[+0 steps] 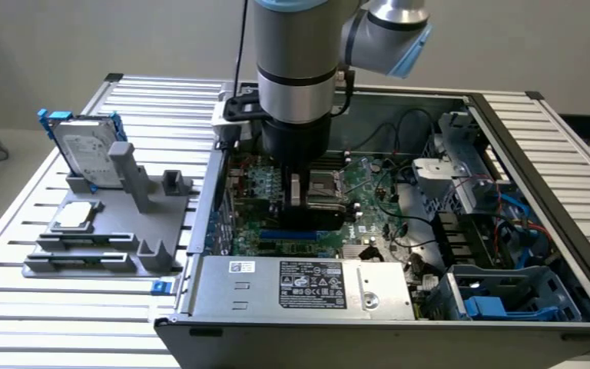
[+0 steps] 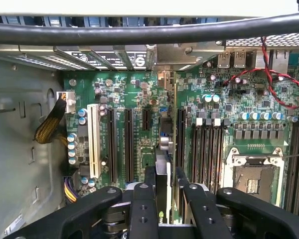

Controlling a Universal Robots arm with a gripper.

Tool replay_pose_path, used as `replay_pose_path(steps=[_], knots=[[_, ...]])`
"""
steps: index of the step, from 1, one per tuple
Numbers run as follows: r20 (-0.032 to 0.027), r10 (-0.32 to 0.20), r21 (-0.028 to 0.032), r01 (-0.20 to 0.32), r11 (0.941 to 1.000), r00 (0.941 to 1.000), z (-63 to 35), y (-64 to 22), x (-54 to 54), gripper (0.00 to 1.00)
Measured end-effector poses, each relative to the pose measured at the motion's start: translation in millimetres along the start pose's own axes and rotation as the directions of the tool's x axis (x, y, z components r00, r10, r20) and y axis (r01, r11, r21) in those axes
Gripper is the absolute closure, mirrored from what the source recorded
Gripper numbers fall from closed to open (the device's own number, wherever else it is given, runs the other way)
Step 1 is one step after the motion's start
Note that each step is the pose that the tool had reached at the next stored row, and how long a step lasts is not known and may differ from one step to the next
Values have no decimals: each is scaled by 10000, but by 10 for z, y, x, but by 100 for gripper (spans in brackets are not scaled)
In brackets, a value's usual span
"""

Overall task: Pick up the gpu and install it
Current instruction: 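Insert the gpu into the slot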

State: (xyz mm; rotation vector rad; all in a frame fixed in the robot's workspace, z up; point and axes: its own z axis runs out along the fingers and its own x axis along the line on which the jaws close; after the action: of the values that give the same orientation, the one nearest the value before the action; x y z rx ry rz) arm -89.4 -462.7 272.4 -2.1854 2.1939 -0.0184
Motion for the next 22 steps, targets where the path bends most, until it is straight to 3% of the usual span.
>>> replay_pose_path(steps=[22], knots=[[-1,1,-17,-1,10000,10000,56,31,2,74]])
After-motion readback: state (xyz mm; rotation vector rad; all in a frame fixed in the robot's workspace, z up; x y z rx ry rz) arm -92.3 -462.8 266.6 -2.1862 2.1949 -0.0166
